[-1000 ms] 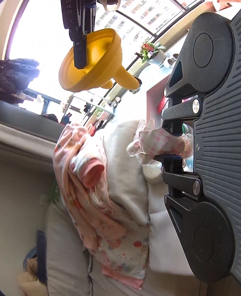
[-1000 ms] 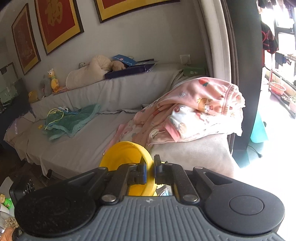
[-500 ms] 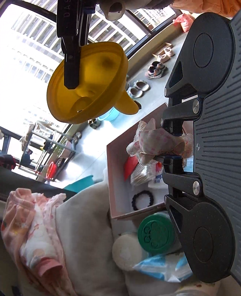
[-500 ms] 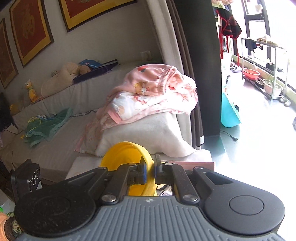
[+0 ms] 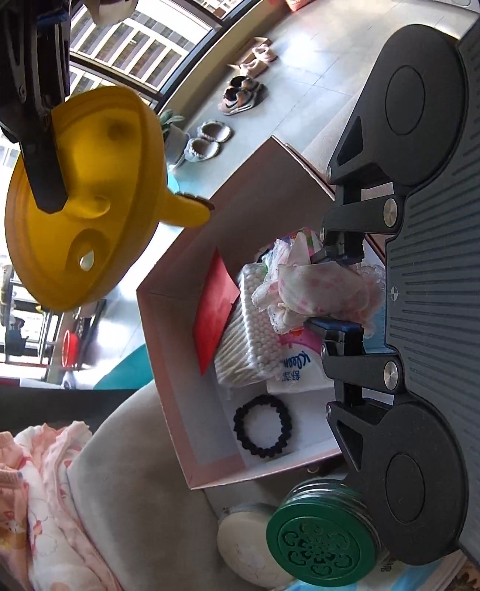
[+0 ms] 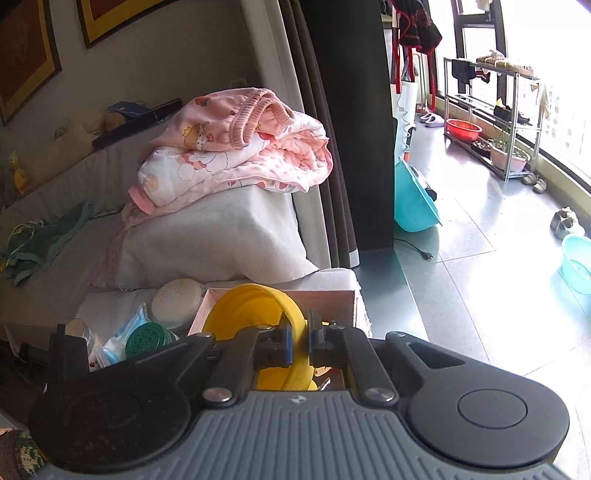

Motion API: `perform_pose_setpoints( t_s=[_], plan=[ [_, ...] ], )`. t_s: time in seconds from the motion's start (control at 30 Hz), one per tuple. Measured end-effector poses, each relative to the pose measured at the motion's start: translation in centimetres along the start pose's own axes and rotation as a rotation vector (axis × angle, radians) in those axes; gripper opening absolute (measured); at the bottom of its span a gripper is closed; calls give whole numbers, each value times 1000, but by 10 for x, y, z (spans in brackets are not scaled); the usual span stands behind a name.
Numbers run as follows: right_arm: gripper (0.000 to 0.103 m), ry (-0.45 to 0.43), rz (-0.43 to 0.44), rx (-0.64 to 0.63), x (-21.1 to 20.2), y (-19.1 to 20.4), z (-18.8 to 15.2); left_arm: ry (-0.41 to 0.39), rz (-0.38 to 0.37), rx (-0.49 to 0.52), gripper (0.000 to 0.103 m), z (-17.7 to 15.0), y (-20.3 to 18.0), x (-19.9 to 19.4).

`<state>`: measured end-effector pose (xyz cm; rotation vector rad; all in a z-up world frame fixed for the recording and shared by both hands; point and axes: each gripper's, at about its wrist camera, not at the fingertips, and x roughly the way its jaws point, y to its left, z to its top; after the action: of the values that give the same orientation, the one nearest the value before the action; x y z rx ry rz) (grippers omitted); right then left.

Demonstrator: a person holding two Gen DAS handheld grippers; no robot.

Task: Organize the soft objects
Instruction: 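Carry the tissue and yellow funnel over the pink box with both tools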

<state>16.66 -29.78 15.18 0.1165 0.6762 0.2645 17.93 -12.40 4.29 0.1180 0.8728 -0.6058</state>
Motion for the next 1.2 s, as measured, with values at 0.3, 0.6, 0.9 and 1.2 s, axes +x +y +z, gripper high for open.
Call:
perform_pose_setpoints(
  t_s=[0.3, 0.6, 0.9, 1.2],
  plan=[
    [7, 34, 4, -67, 68, 30, 8, -55, -6, 25, 30, 8, -6, -33],
    [7, 54, -85, -43, 75, 5, 4, -96, -231, -49, 30, 12, -6, -41],
    [8, -35, -46, -72, 39, 11, 13, -27, -33, 0, 33, 14, 0, -7],
    [8, 106, -49, -106, 93, 23, -10, -100, -82, 86, 33, 12, -6, -46]
  ],
)
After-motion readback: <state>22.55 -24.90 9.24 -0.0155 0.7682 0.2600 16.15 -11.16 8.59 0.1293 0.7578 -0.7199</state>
